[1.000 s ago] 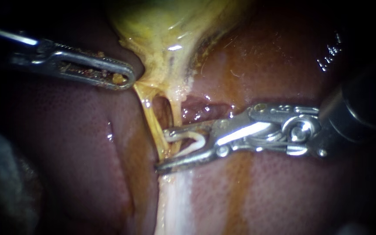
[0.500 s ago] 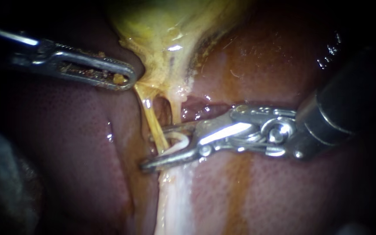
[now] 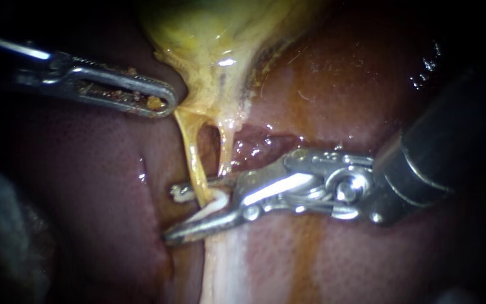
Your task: Clipping first clip left tube
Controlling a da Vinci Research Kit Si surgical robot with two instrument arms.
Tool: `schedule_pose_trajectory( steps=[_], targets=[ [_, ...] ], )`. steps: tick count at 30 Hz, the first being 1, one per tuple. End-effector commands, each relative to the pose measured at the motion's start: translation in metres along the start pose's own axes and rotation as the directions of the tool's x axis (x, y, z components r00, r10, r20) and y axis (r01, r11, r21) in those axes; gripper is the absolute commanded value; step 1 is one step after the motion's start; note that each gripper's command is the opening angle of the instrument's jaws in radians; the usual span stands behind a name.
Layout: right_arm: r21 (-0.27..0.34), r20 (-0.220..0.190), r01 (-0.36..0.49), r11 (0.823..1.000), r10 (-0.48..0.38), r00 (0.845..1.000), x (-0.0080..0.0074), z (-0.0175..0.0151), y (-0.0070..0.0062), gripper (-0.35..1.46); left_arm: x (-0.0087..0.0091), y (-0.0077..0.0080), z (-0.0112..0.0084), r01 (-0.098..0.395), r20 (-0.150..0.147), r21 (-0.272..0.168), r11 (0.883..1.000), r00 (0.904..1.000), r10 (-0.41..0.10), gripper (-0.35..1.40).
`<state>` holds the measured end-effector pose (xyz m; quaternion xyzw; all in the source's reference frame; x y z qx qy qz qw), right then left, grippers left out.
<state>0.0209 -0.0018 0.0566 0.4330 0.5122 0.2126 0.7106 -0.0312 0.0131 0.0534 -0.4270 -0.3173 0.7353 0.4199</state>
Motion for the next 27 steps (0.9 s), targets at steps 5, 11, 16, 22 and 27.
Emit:
schedule_pose_trajectory(
  steps=[5, 11, 16, 22, 27],
  targets=[
    [0.023, -0.02, 0.0, 1.0, 0.001, 1.0, 0.0017, -0.0002, -0.0018, 0.44, 0.0, 0.0, 0.0, -0.001, 0.001, -0.001, 1.0, 1.0, 0.001, -0.35],
    [0.025, -0.025, -0.003, 1.0, 0.004, 1.0, 0.0022, -0.0003, -0.0021, 0.38, 0.0, 0.0, 0.0, -0.001, 0.001, -0.001, 1.0, 1.0, 0.001, -0.35],
    [0.027, -0.024, -0.002, 1.0, 0.003, 1.0, 0.0019, -0.0009, -0.0018, 0.17, 0.0, -0.0001, 0.0, -0.001, 0.001, -0.001, 1.0, 1.0, 0.001, -0.35],
    [0.031, -0.025, -0.002, 1.0, 0.002, 1.0, 0.0016, -0.0015, -0.0018, -0.12, 0.0, 0.0, 0.0, -0.001, 0.001, -0.001, 1.0, 1.0, 0.001, -0.35],
    [0.03, -0.015, -0.066, 0.997, 0.067, 0.998, 0.0014, -0.0017, -0.0019, -0.35, 0.0, 0.0, 0.0, -0.001, 0.001, -0.001, 1.0, 1.0, 0.001, -0.35]
  ],
)
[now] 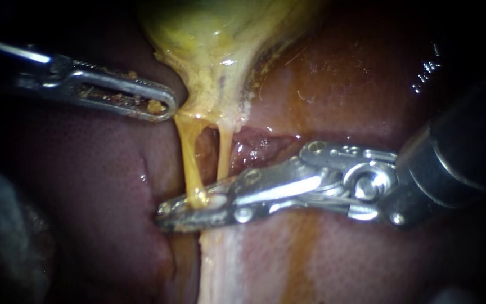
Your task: Clipping first clip left tube
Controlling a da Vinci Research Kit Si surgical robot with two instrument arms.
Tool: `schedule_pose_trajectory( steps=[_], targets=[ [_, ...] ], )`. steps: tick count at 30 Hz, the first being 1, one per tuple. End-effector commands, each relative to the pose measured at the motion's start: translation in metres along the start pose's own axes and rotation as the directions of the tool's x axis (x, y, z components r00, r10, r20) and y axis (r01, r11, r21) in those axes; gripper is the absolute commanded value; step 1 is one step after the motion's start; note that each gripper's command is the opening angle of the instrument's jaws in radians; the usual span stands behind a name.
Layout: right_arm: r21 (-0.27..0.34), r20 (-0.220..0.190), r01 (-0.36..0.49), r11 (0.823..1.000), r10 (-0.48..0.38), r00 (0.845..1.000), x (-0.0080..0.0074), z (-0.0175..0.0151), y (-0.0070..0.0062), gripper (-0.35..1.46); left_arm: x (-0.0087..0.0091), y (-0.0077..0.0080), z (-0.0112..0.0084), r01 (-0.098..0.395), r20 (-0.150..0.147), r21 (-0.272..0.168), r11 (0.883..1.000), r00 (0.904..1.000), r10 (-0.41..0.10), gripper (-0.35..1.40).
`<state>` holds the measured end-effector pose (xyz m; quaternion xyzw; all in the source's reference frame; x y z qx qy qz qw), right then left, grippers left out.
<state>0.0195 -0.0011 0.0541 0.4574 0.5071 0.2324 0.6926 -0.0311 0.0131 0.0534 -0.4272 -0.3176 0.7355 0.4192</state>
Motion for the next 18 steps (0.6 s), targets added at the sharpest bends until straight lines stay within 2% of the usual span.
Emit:
schedule_pose_trajectory(
  steps=[1, 18],
  targets=[
    [0.001, 0.002, -0.013, 1.0, 0.013, 1.0, 0.0001, 0.0, -0.0001, -0.35, 0.0, 0.0, 0.0, 0.0, 0.0, 0.0, 1.0, 1.0, 0.0, -0.35],
    [-0.001, 0.011, -0.009, 1.0, 0.009, 1.0, -0.0007, 0.0, -0.0001, -0.35, 0.0, 0.0, 0.0, 0.0, 0.0, 0.0, 1.0, 1.0, 0.0, -0.35]
  ],
)
